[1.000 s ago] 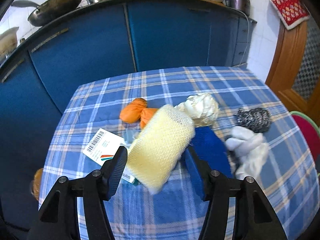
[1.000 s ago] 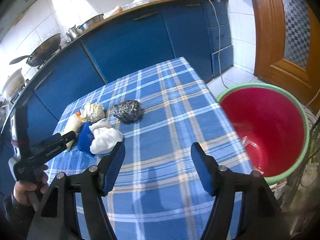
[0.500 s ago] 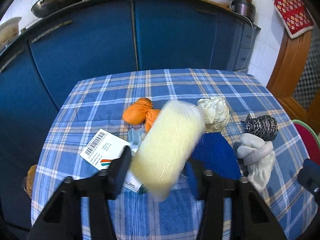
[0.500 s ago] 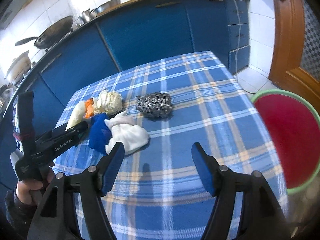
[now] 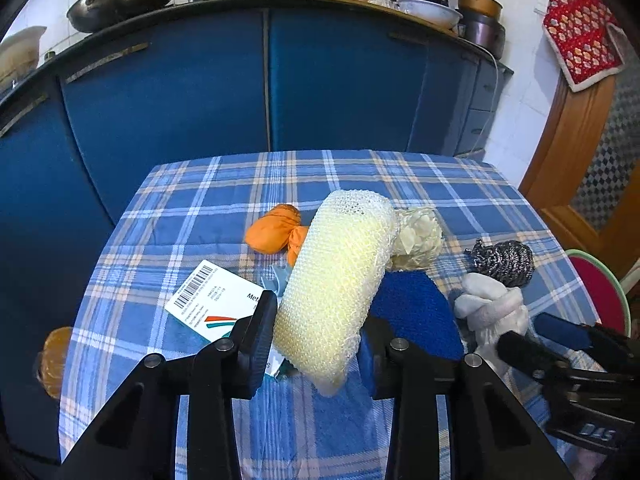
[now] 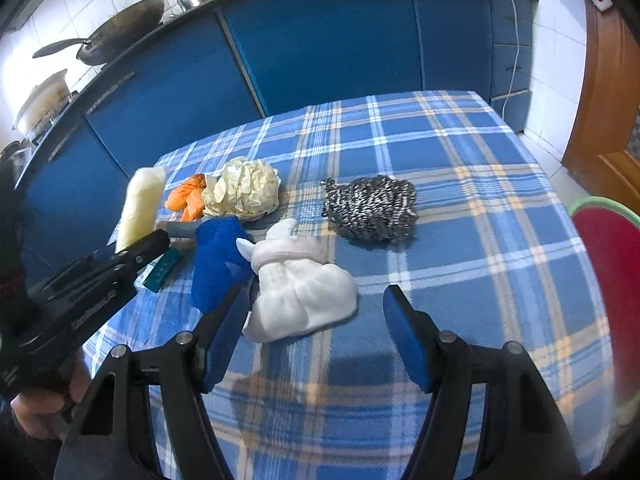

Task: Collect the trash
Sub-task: 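Grasp the yellow sponge with the left tool while the right tool grasps the white glove, then carry the yellow sponge and white glove over the red bucket with both tools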

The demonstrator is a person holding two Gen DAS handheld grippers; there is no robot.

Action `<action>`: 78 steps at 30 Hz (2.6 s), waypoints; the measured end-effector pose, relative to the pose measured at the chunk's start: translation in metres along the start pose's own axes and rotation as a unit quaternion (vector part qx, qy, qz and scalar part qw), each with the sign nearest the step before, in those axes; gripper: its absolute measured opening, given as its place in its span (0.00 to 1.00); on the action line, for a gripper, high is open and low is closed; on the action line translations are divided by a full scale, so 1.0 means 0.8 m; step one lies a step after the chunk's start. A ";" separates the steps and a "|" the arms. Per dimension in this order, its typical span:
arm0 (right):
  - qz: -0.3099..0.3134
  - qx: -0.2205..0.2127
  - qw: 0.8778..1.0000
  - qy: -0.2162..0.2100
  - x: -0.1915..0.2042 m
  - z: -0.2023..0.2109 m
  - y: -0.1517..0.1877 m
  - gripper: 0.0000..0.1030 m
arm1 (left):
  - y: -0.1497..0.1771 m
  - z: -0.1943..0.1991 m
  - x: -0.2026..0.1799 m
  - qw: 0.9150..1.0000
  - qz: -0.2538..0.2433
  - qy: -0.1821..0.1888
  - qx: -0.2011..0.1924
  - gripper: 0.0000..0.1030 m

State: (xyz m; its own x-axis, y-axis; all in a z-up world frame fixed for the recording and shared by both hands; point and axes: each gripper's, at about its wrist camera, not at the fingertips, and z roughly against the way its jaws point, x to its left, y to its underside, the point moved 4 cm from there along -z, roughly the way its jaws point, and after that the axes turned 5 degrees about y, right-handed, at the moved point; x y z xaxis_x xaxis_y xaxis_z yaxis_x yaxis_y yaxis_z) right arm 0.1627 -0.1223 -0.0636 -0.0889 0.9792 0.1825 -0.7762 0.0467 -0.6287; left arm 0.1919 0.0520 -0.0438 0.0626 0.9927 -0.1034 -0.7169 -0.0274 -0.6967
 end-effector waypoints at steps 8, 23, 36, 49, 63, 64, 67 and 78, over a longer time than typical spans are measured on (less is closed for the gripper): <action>0.008 0.016 1.000 0.001 0.006 -0.019 0.006 0.41 | 0.002 0.006 -0.002 1.000 0.002 0.002 -0.001 0.36; -0.001 -0.022 1.000 -0.008 -0.012 0.035 0.014 0.28 | 0.003 0.034 -0.022 1.000 0.002 0.018 -0.013 0.36; -0.024 -0.050 0.998 0.001 -0.048 0.092 0.031 0.28 | 0.004 0.060 -0.060 0.999 -0.012 0.041 -0.024 0.36; -0.064 -0.082 0.994 0.029 -0.105 0.141 0.047 0.28 | 0.008 0.072 -0.120 0.996 -0.031 0.085 -0.022 0.36; -0.128 -0.105 0.984 0.063 -0.189 0.176 0.064 0.28 | 0.009 0.072 -0.211 0.988 -0.079 0.135 -0.011 0.36; -0.132 -0.107 0.983 0.065 -0.193 0.177 0.065 0.28 | 0.009 0.072 -0.220 0.987 -0.084 0.140 -0.010 0.36; -0.144 -0.110 0.981 0.073 -0.209 0.182 0.068 0.28 | 0.011 0.071 -0.241 0.984 -0.095 0.148 -0.008 0.36; -0.182 -0.119 0.972 0.091 -0.259 0.193 0.078 0.28 | 0.017 0.057 -0.304 0.975 -0.131 0.177 0.007 0.36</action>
State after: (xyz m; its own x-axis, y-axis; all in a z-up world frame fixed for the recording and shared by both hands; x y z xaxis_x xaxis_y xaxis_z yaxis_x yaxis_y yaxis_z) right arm 0.0362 -0.3529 -0.0240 0.2929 0.9070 0.3027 -0.5679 0.4197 -0.7080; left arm 0.1351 -0.1845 0.0044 0.4791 0.8623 -0.1641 -0.6537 0.2257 -0.7223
